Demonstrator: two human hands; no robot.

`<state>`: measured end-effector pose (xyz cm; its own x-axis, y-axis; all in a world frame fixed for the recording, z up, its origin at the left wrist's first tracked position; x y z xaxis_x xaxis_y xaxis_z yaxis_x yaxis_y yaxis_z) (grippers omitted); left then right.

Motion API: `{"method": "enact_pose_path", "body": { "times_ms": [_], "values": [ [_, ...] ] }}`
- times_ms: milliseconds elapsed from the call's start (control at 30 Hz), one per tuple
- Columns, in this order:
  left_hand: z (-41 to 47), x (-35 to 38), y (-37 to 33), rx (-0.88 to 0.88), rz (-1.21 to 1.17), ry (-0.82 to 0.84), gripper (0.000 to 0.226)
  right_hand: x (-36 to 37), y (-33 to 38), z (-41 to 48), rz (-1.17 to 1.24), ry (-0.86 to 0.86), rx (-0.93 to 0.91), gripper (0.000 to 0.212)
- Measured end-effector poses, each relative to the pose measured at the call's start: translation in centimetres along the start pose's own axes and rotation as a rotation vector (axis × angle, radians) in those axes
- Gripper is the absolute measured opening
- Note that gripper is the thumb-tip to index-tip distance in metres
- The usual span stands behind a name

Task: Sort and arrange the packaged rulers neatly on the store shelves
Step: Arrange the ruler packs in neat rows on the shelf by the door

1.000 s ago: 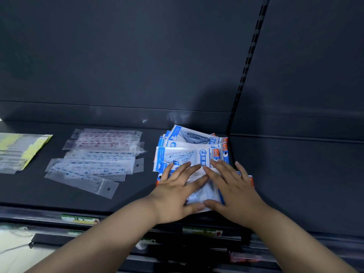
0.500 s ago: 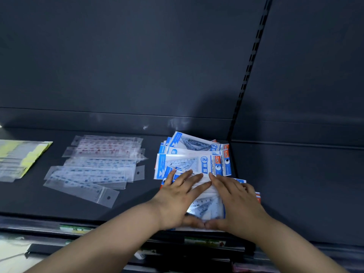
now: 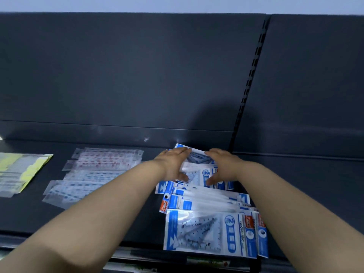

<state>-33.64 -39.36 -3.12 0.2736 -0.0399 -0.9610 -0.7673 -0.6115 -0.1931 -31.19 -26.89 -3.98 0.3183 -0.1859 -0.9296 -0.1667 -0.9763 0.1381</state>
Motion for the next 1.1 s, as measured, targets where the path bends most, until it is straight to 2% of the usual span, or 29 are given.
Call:
{"method": "enact_pose_path", "body": {
  "times_ms": [200, 433, 633, 800, 933, 1100],
  "values": [
    [2.4, 0.0, 1.5, -0.01, 0.085, 0.235, 0.116, 0.7, 0.7, 2.2, -0.228, 0.131, 0.013, 0.125],
    [5.0, 1.0, 1.9, 0.03, 0.133, 0.445, 0.127, 1.5, 0.6, 3.8, -0.278, 0.256, 0.084, 0.135],
    [6.0, 0.3, 1.7, 0.032, 0.221, 0.453, 0.116, 1.2, 0.8, 4.5, -0.298, 0.252, 0.105, 0.118],
    [5.8, 0.2, 1.8, 0.013, 0.084, 0.45, 0.11, 1.4, 0.6, 4.7, -0.198, 0.27, 0.129, 0.115],
    [5.7, 0.0, 2.1, -0.025, -0.008, 0.412, 0.107, 0.9, 0.7, 4.5, -0.17, 0.254, 0.133, 0.104],
    [5.8, -0.8, 2.0, -0.022, -0.002, 0.371, 0.091, 0.1, 0.5, 4.6, -0.167, 0.217, 0.135, 0.097]
  ]
}}
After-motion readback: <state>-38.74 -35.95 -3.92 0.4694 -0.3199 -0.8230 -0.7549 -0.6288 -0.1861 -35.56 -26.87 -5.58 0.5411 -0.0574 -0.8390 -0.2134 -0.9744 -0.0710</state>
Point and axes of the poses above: each hand's wrist, its own z-axis towards the middle knuckle, its own x-axis out of the palm, y = z × x, the point moved 10 cm from there along z, towards the middle knuckle, and after that the axes turned 12 degrees about x, right-handed, at the moved point
